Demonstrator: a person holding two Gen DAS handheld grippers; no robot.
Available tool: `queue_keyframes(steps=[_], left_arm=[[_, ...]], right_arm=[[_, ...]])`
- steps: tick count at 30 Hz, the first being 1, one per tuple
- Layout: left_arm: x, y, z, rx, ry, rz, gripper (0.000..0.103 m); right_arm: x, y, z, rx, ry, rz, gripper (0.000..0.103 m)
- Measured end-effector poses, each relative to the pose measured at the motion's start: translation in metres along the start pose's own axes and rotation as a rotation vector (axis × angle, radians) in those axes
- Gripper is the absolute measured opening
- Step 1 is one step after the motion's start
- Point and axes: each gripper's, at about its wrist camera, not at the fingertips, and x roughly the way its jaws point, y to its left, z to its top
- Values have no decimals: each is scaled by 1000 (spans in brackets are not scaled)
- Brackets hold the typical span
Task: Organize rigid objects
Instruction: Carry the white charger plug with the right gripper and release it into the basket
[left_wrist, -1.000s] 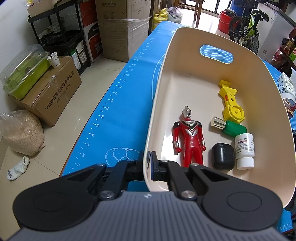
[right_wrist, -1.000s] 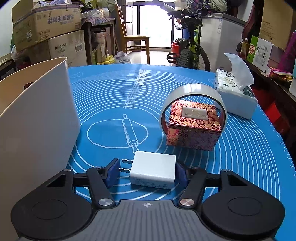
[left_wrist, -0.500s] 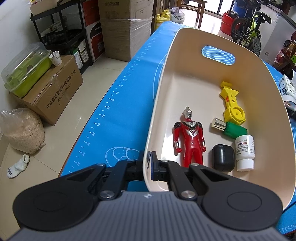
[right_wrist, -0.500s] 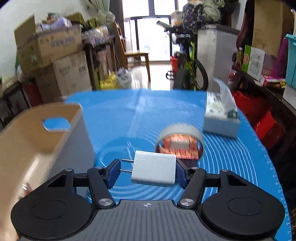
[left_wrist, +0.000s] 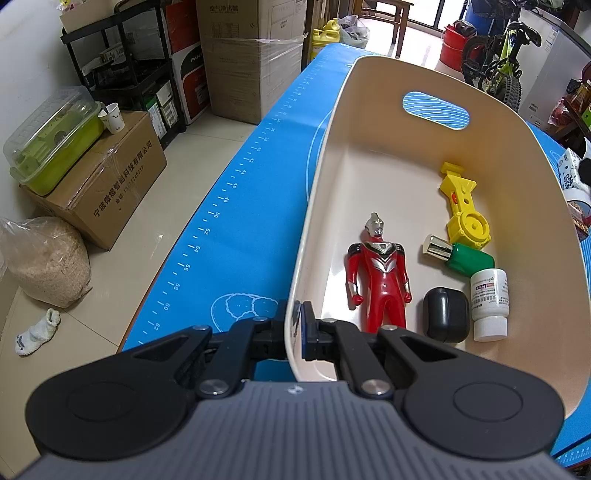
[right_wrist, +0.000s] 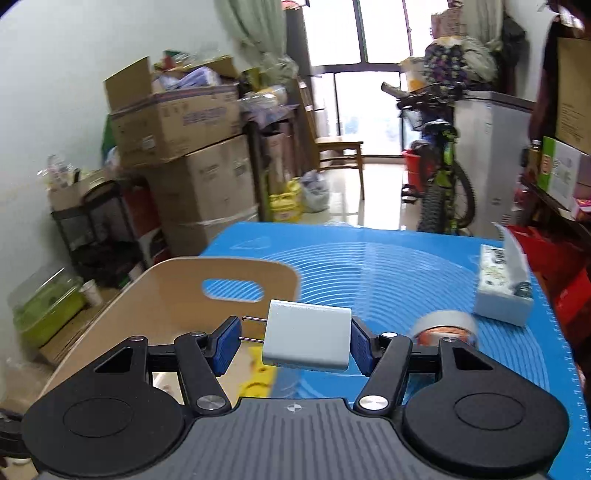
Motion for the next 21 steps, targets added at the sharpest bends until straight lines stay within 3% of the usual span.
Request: queue_keyframes(steps=[12,21], left_arm=[[0,0,0,4,-2,0,7],[0,0,0,5,-2,1,7]], right_arm=[[16,62,-17,-134,137,84,65],[31,91,-39,-260,254,100,66]])
